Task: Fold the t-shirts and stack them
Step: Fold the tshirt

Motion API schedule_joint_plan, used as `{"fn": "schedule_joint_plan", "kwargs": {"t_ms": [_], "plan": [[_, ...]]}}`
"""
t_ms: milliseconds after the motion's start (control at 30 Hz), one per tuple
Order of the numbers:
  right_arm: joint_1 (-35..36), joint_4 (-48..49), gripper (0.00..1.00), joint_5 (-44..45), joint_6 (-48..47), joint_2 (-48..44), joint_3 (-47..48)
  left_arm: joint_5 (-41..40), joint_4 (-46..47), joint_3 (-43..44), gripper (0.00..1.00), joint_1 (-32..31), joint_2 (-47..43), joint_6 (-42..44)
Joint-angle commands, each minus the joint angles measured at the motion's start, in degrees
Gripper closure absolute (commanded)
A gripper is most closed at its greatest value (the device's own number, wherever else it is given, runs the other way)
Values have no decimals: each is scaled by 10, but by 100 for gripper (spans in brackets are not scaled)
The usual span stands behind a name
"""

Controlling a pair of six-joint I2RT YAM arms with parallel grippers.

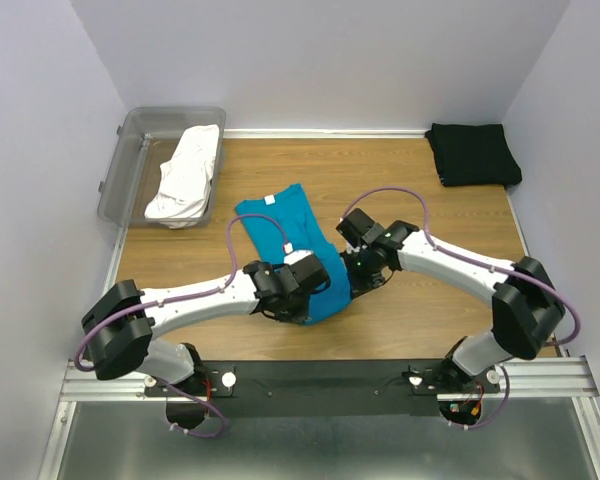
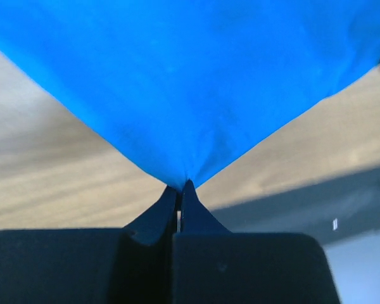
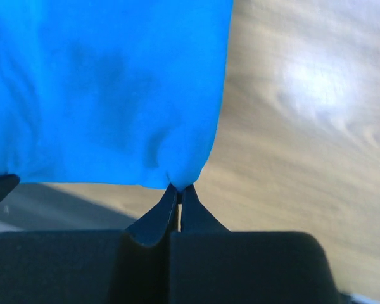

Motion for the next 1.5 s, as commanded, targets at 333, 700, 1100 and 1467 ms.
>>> {"fn": "schedule_joint_plan", "kwargs": {"t_ms": [333, 700, 1100, 1467], "plan": [[2, -297, 100, -64, -53, -97, 105, 165, -78, 22, 100, -151, -103, -50], [1, -346, 99, -26, -107, 75, 402, 180, -84, 18, 100, 7, -212, -1], [-3, -238, 99, -5, -143, 273, 587, 161, 12, -34, 100, 228, -191, 94], [-5, -86, 100, -21, -189, 327, 572, 101, 134, -116, 100, 350, -185, 122]]}}
